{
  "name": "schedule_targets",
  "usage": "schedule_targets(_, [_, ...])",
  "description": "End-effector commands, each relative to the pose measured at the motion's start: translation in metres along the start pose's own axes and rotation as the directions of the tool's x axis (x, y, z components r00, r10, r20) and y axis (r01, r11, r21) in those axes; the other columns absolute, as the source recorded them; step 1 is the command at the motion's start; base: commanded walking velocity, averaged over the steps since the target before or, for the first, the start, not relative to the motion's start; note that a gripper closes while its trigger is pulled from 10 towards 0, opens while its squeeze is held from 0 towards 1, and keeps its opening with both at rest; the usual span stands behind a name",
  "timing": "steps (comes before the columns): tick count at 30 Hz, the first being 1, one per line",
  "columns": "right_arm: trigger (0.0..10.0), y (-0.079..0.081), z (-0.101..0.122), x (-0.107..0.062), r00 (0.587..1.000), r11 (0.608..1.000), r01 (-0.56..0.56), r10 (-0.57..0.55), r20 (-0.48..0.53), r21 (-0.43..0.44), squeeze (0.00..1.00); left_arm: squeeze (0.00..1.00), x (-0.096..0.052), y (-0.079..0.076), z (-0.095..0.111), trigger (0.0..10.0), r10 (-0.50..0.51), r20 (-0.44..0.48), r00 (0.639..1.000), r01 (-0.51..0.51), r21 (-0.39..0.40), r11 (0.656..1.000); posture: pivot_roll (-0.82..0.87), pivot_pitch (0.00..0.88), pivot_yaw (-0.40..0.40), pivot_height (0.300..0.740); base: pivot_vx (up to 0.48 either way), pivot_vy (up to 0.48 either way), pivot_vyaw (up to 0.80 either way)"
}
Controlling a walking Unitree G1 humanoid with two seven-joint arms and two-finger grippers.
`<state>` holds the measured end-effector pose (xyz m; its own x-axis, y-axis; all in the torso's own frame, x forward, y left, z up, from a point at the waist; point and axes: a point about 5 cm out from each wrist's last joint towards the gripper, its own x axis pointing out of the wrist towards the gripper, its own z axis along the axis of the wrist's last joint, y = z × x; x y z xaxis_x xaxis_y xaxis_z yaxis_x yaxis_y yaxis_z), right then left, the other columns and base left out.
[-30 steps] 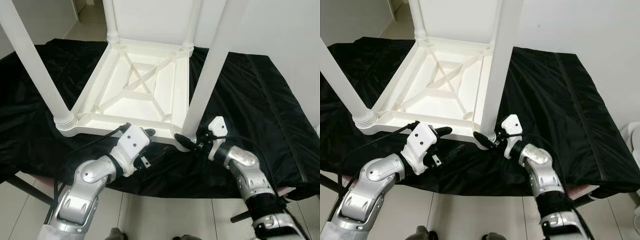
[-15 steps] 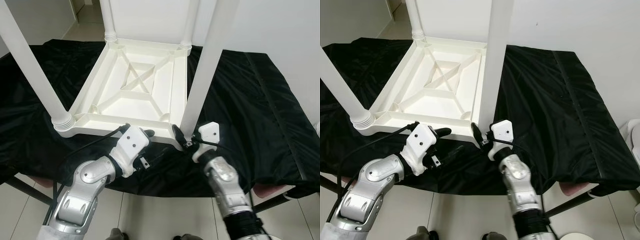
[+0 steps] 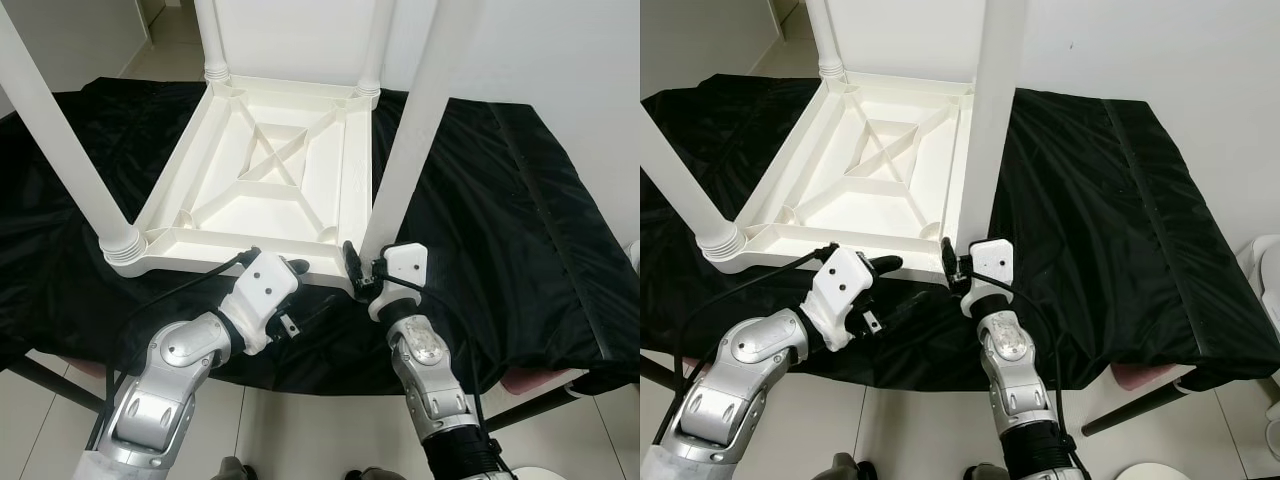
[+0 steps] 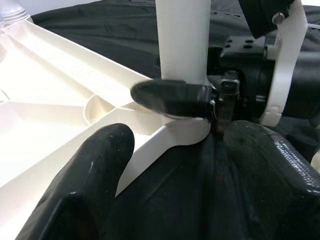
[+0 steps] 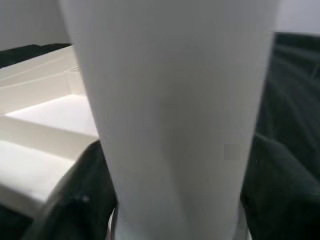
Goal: Building children table
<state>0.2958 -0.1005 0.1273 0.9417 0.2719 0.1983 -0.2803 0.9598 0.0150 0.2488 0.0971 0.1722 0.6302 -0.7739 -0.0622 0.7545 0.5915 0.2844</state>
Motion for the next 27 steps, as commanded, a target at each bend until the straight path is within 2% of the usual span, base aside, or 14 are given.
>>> schedule_targets(1, [10.0,-0.004,0.001,-0.002,0.999,0.999,-0.039,0.039,-0.001,0.006,0.0,0.0,0.0,0.0,-0.001,10.0,0.035,-0.009,0.999,-0.035,-0.002,0.999,-0.08,0.099,0.011,0.74,0.0,0.0,0.0])
schedule_targets(7, [10.0,-0.018,0.007,-0.001,0.987,0.985,-0.164,0.163,-0.01,-0.049,0.0,0.0,0.001,0.0,0.0,10.0,0.035,-0.006,0.999,-0.035,-0.004,0.999,-0.09,0.106,0.02,0.74,0.0,0.0,0.0])
schedule_targets(8, [10.0,-0.023,0.01,0.0,0.968,0.964,-0.253,0.252,-0.017,-0.078,0.0,0.0,0.0,0.0,0.0,10.0,0.035,-0.008,0.999,-0.035,-0.004,0.999,-0.09,0.108,0.028,0.74,0.0,0.0,0.0])
schedule_targets(10, [10.0,-0.031,0.013,0.002,0.934,0.928,-0.357,0.354,-0.046,-0.106,0.0,0.0,0.0,0.001,-0.001,10.0,0.034,-0.012,0.999,-0.034,-0.002,0.999,-0.09,0.105,0.029,0.74,0.0,0.0,0.0])
schedule_targets(11, [10.0,-0.031,0.013,0.002,0.934,0.928,-0.357,0.354,-0.046,-0.106,0.0,0.0,0.0,0.001,-0.001,10.0,0.034,-0.012,0.999,-0.034,-0.002,0.999,-0.09,0.105,0.029,0.74,0.0,0.0,0.0])
schedule_targets(13, [10.0,-0.039,0.017,0.008,0.905,0.894,-0.426,0.42,-0.074,-0.135,0.0,0.0,0.001,0.002,0.001,10.0,0.034,-0.008,0.999,-0.034,0.0,0.999,-0.09,0.104,0.024,0.74,0.0,0.0,0.0])
schedule_targets(16, [10.0,-0.043,0.019,0.012,0.887,0.875,-0.462,0.454,-0.089,-0.147,0.0,0.0,0.001,0.004,0.001,10.0,0.035,-0.006,0.999,-0.035,0.0,0.999,-0.1,0.103,0.03,0.74,0.0,0.0,0.0])
schedule_targets(18, [10.0,-0.048,0.022,0.02,0.852,0.84,-0.522,0.508,-0.124,-0.15,0.0,0.0,0.002,0.003,0.001,10.0,0.033,-0.004,0.999,-0.033,0.001,0.999,-0.1,0.105,0.032,0.74,0.0,0.0,0.0])
schedule_targets(19, [10.0,-0.048,0.022,0.02,0.852,0.84,-0.522,0.508,-0.124,-0.15,0.0,0.0,0.002,0.003,0.001,10.0,0.033,-0.004,0.999,-0.033,0.001,0.999,-0.1,0.105,0.032,0.74,0.0,0.0,0.0])
schedule_targets(20, [10.0,-0.05,0.023,0.022,0.839,0.823,-0.544,0.527,-0.135,-0.163,0.0,0.0,0.002,0.002,0.001,10.0,0.032,-0.004,0.999,-0.032,0.001,0.999,-0.1,0.104,0.033,0.74,0.0,0.0,0.0])
schedule_targets(21, [3.8,-0.051,0.022,0.023,0.824,0.813,-0.564,0.544,-0.155,-0.146,0.0,0.0,0.002,0.001,0.001,10.0,0.031,-0.004,0.999,-0.031,0.001,1.0,-0.09,0.102,0.029,0.74,0.0,0.0,0.0])
schedule_targets(22, [0.0,-0.052,0.019,0.022,0.805,0.799,-0.588,0.565,-0.179,-0.125,0.0,0.0,0.002,0.002,0.001,10.0,0.032,-0.005,0.999,-0.032,0.004,0.999,-0.09,0.103,0.03,0.74,0.0,0.0,0.0])
schedule_targets(25, [0.0,-0.053,0.013,0.019,0.765,0.767,-0.635,0.608,-0.213,-0.094,0.0,0.0,0.001,0.003,0.002,10.0,0.036,-0.006,0.999,-0.036,0.007,0.999,-0.09,0.108,0.028,0.74,0.0,0.0,0.0])
schedule_targets(27, [0.0,-0.054,0.012,0.018,0.759,0.763,-0.642,0.616,-0.213,-0.08,0.0,0.0,0.001,0.004,0.002,10.0,0.038,-0.006,0.999,-0.038,0.006,0.999,-0.08,0.106,0.025,0.74,0.0,0.0,0.0])
